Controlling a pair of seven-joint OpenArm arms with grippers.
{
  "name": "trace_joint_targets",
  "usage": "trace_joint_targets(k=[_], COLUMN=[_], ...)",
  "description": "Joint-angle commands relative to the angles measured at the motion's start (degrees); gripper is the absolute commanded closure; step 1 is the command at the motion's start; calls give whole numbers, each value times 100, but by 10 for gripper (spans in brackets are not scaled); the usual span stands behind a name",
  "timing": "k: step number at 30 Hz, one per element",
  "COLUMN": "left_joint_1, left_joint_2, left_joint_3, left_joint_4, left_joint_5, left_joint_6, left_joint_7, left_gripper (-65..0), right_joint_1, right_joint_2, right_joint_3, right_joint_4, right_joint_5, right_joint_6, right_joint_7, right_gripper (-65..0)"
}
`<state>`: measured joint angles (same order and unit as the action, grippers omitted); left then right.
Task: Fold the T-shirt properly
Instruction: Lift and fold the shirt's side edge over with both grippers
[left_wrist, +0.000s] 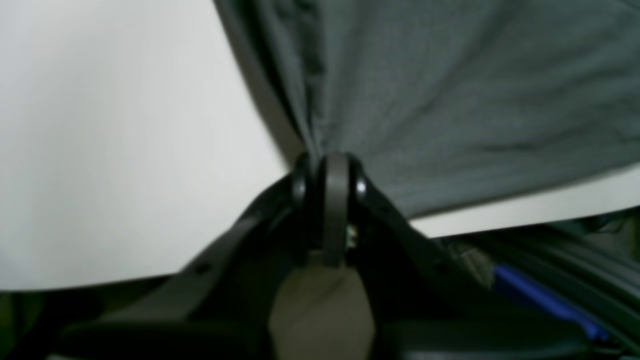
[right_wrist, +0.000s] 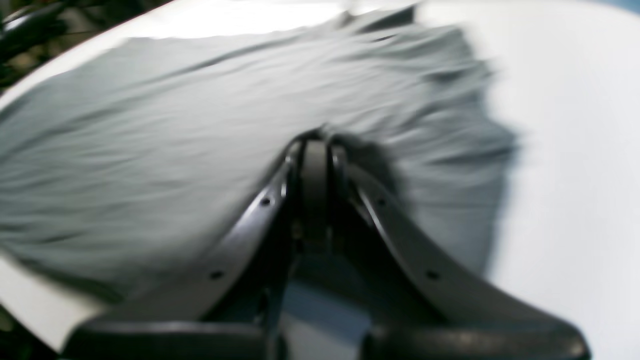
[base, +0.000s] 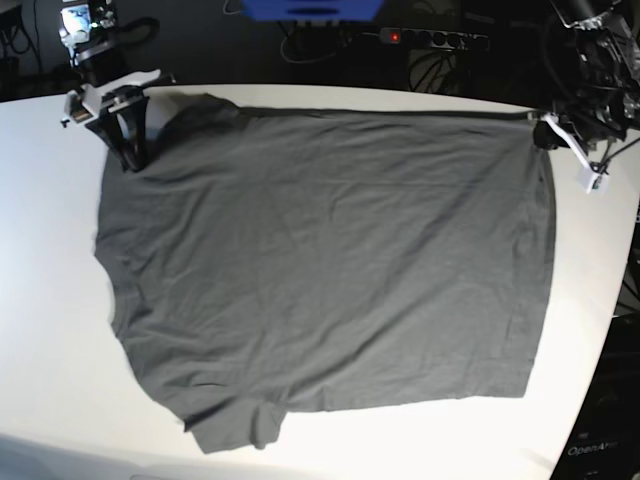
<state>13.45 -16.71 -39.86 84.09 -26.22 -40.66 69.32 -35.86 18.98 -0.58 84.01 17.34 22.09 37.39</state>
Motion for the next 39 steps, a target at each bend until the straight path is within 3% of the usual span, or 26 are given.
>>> trace_joint_targets(k=[1,12,27,39], left_joint_1=[31,-558,-1640,-2238], left_joint_2=[-65,-171,14,40], left_joint_3=[-10,-10,-19,-19], left_joint_4=[26,-1,-18,-18], left_joint_5=[393,393,402,402], left_joint_6=[66,66,66,66], left_joint_7=[325,396,404,818], left_gripper=[-26,-26,-25,-25], right_joint_1=[30,337,1137,1577], right_joint_2=[67,84,172,286], right_joint_3=[106,528,537,519], right_joint_4=[87,78,78,78], right_joint_5=[63,63,63,55], right_joint_6=[20,29,38,38], right_joint_7=[81,-130,-1053,-1633], right_gripper=[-7,-7,-7,-7])
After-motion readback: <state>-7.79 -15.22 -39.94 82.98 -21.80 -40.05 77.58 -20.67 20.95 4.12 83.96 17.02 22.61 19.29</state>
